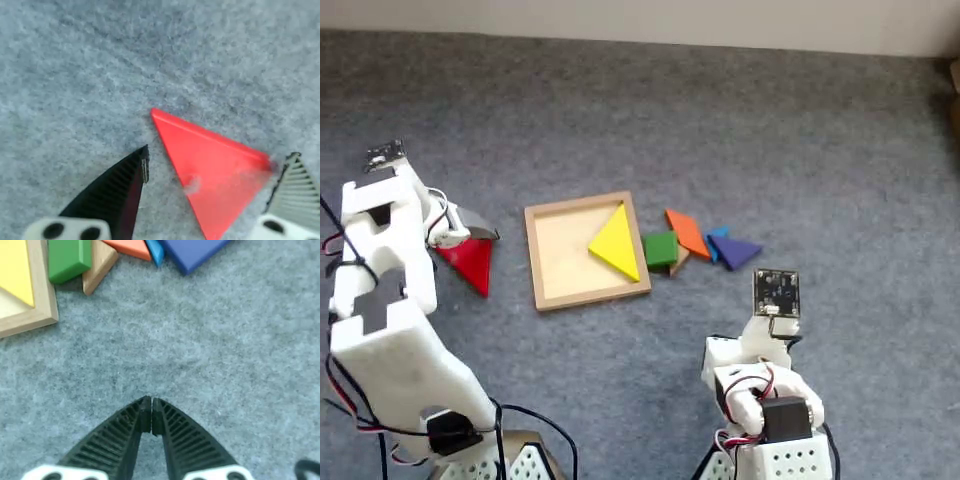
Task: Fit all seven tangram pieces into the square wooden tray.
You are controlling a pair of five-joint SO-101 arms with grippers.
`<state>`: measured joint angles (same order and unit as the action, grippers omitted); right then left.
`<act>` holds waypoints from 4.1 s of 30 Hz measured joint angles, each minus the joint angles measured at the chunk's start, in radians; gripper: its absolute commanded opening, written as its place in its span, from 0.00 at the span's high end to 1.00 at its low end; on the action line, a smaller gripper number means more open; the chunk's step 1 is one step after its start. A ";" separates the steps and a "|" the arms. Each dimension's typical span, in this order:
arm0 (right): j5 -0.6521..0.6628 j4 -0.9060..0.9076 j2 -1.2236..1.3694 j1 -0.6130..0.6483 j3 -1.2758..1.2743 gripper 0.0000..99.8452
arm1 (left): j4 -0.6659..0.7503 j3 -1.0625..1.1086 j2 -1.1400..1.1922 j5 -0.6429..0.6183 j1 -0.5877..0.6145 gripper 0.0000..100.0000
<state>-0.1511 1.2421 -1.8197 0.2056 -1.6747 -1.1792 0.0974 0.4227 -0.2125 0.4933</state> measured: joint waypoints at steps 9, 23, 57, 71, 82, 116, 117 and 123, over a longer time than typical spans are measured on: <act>0.000 0.000 0.000 0.000 0.000 0.98 | -0.075 -0.126 0.097 -0.014 0.000 0.61; 0.000 0.000 0.000 0.000 0.000 0.98 | -0.083 -0.137 0.106 -0.014 -0.032 0.61; 0.000 0.000 0.000 0.000 0.000 0.98 | -0.244 -0.163 0.038 0.471 -0.196 0.78; 0.000 0.000 0.000 0.000 0.000 0.98 | -0.285 -0.163 -0.081 0.486 -0.244 0.70; 0.000 0.000 0.000 0.000 0.000 0.98 | -0.198 -0.163 -0.081 0.118 -0.172 0.62; 0.000 0.000 0.000 0.000 0.000 0.98 | -0.055 -0.175 0.126 -0.035 -0.141 0.63; 0.000 0.000 0.000 0.000 0.000 0.98 | -0.052 -0.175 0.126 -0.035 -0.141 0.63; 0.000 0.000 0.000 0.000 0.000 0.98 | -0.051 -0.175 0.126 -0.089 -0.141 0.66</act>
<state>-0.1511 1.2421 -1.8197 0.2056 -1.6747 -1.2298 -0.0775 0.5485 -0.3015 0.3521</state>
